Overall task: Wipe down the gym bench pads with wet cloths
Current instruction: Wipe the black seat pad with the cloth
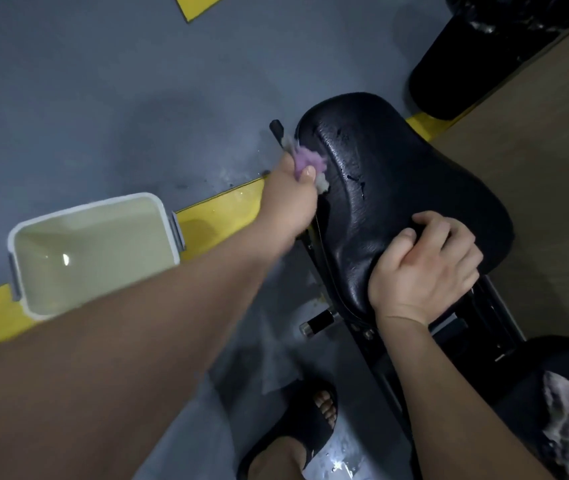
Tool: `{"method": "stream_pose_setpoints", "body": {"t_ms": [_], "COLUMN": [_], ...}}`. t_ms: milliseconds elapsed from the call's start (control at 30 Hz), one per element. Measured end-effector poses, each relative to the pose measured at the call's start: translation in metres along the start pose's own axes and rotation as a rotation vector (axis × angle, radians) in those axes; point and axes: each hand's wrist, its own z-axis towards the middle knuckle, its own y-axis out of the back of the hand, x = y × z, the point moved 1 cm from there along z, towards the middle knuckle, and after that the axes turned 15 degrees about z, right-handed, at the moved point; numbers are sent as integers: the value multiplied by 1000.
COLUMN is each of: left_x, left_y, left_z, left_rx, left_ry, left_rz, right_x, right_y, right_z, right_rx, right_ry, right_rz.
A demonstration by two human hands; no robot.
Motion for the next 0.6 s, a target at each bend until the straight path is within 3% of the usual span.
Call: {"method": "stream_pose_setpoints", "body": {"t_ms": [100, 233, 433, 600], "left_x": [11, -18, -23, -33], "left_y": [-10, 8, 24, 34], "left_z": [-21, 31, 44, 47], "left_rx": [19, -14, 94, 172], "left_ry": [1, -28, -408, -660], "left_rz": [49, 97, 572, 754], "right_x": [1, 0, -1, 0], "right_y": [2, 2, 3, 3], "right_z": [0, 0, 2, 2], "right_rx": [17, 22, 24, 22], "right_ry": [-11, -11, -27, -30], "right_rz": [12, 20, 36, 43]}}
